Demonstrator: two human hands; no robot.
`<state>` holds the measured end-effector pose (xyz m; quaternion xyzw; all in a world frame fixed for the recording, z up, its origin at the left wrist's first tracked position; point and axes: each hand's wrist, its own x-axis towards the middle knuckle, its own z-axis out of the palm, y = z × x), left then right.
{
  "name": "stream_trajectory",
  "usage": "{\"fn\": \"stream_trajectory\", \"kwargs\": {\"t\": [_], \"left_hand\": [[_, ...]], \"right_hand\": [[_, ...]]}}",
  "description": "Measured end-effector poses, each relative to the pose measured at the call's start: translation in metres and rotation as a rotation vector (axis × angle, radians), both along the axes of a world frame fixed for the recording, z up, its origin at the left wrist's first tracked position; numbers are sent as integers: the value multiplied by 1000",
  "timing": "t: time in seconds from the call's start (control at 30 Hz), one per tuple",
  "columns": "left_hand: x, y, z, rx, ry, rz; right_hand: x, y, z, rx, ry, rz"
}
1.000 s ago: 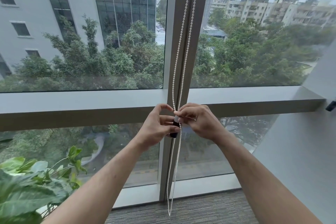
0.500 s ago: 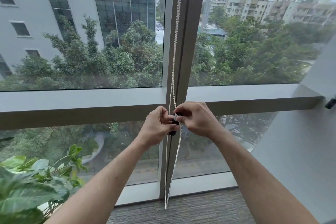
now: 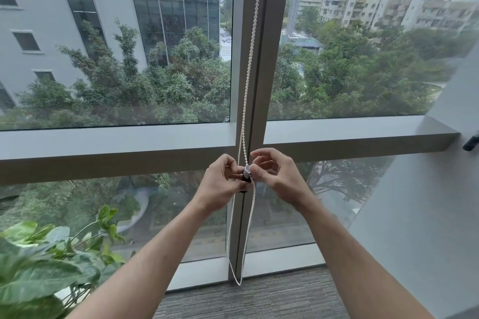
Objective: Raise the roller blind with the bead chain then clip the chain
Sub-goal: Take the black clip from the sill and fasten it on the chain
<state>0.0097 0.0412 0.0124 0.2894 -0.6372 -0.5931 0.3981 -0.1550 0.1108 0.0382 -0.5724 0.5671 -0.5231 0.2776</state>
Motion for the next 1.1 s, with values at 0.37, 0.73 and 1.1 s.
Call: {"fn": "stream_trajectory", "kwargs": {"t": [0.37,0.73,1.1], "left_hand": [[7,7,-8,17,-19,-146],[20,8,-11,-108,-145,-229],[29,7,-18,-107,-61,-4]], "right_hand": [[7,7,-54,334,-648,244],[22,9,-73,189,-689,122],[32,27,-108,209,-543,-74]]}}
